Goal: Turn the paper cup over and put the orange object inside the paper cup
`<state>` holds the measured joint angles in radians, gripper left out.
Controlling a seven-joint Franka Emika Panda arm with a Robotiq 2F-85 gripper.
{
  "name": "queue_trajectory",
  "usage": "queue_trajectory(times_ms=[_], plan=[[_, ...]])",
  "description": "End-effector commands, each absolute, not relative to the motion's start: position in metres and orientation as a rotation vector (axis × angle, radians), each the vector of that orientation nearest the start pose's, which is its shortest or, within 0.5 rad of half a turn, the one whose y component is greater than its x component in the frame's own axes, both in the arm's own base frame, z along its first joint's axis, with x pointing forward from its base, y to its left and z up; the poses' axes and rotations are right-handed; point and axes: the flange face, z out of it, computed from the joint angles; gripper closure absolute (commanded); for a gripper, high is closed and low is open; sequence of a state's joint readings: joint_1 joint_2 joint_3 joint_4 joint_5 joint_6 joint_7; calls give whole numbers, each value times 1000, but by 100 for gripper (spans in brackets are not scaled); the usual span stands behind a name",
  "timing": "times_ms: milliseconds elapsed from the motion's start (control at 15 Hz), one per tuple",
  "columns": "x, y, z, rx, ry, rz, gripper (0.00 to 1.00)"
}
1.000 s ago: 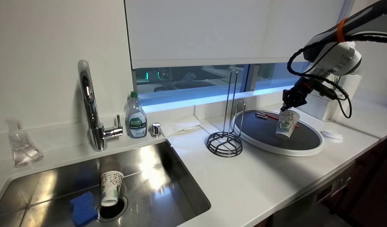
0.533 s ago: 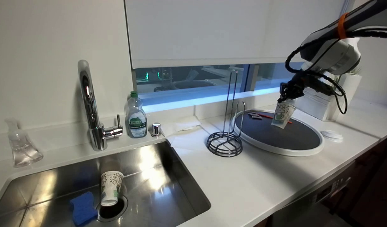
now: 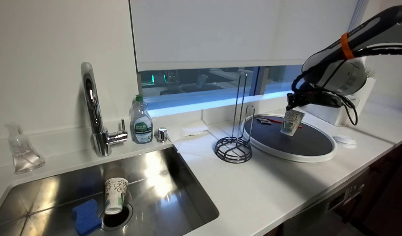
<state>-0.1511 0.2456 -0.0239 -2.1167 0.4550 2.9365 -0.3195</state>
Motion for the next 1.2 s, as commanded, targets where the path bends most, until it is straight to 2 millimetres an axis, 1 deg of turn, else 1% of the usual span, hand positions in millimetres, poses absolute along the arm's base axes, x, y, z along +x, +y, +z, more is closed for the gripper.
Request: queue_trajectory(times_ms=[0,67,133,200,333,467,533,667,867,933,1133], plan=[[584,-126,353,-2966,355,-993,99],[582,-124,351,-2976,343,-1012,99],[580,-124,349,-2988,334,-1029,92],[579,-125,347,-2995,332,-1038,68],[576,-125,345,-3009,329,-1051,65],[575,-125,347,-3013,331,-1063,50],[575,-126,349,-3017,325,-1068,42],[576,-125,354,-3016,333,-1068,28],[577,-123,366,-3002,351,-1076,4],[578,-121,372,-2992,362,-1080,1],[579,-123,388,-2963,405,-1114,0]])
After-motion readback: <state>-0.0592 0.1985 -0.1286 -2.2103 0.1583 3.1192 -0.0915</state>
